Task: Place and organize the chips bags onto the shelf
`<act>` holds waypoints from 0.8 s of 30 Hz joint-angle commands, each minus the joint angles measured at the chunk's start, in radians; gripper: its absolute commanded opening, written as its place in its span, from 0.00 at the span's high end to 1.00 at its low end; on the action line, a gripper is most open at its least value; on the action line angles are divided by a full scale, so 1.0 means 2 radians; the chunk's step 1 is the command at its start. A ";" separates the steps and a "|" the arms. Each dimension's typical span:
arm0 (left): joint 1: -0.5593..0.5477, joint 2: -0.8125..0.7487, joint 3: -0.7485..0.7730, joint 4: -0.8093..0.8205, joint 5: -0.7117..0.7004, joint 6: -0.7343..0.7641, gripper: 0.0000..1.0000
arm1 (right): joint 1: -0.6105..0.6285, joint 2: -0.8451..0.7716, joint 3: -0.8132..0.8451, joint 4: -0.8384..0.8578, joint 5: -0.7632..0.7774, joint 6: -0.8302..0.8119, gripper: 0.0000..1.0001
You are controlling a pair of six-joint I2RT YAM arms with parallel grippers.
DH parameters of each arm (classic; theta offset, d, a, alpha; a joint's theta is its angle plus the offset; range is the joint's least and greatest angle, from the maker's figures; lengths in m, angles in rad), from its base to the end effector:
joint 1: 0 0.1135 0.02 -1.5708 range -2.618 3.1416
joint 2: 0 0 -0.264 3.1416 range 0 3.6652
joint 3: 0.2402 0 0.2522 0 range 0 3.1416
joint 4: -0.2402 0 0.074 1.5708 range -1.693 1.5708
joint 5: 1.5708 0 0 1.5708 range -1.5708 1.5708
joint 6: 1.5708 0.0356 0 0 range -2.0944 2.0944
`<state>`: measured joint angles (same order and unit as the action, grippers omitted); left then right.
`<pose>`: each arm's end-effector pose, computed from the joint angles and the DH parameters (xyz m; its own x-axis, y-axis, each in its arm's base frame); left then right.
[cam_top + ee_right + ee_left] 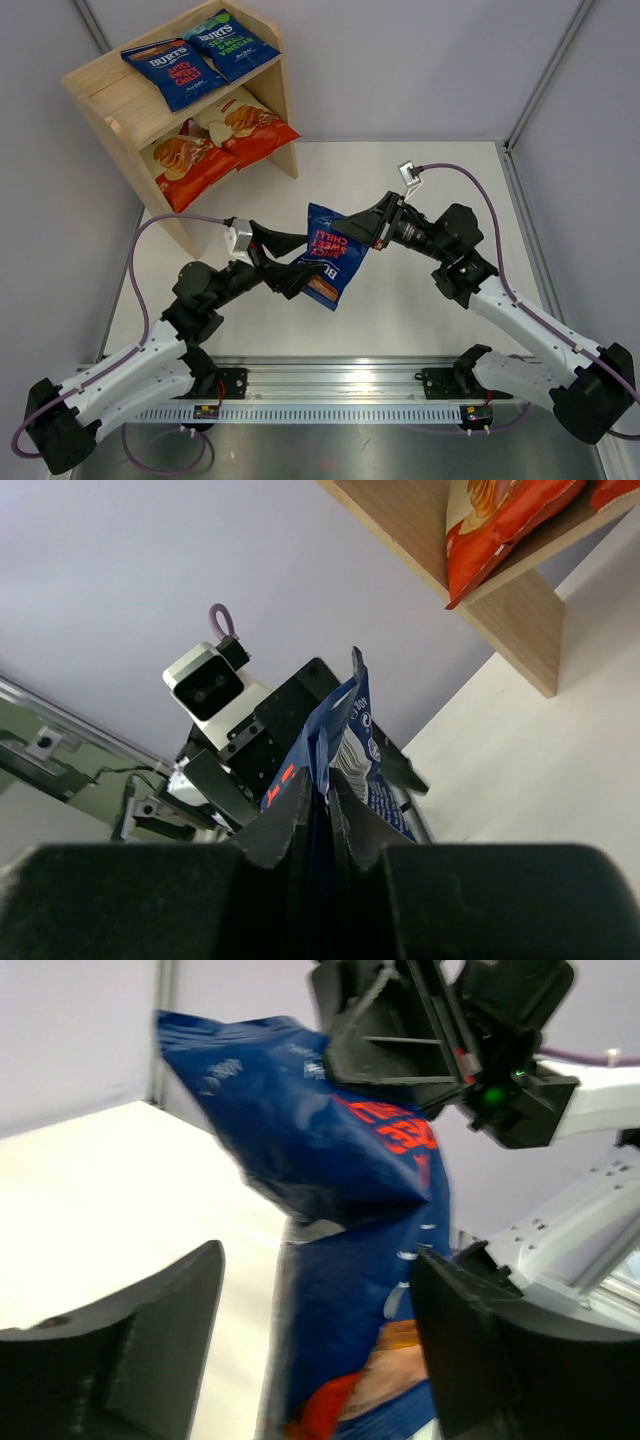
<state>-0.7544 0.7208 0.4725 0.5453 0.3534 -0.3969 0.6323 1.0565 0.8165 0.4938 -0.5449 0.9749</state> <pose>0.1202 -0.1299 0.3171 -0.1449 -0.3615 -0.9210 0.8974 0.3440 -0.2762 0.1855 0.1588 0.3696 -0.6396 0.4088 -0.6510 -0.6784 0.0979 0.7281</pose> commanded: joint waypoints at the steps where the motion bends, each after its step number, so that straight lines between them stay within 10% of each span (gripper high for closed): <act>1: 0.000 -0.001 0.008 0.011 -0.042 -0.011 0.11 | 0.003 -0.025 0.023 0.002 -0.022 -0.058 0.88; 11: 0.001 0.015 0.010 0.048 0.118 -0.075 0.01 | 0.003 -0.019 0.119 -0.082 -0.228 -0.269 0.98; 19: 0.000 0.055 0.031 0.138 0.268 -0.142 0.02 | 0.003 -0.003 0.181 -0.232 -0.238 -0.382 1.00; 24: 0.000 0.058 0.045 0.089 0.241 -0.121 0.45 | 0.002 0.006 0.192 -0.219 -0.232 -0.377 1.00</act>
<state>-0.7532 0.8341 0.5018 0.6941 0.8051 -0.6518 0.6331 1.0611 1.1526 0.0734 -0.9997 0.2707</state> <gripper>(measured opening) 0.594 0.087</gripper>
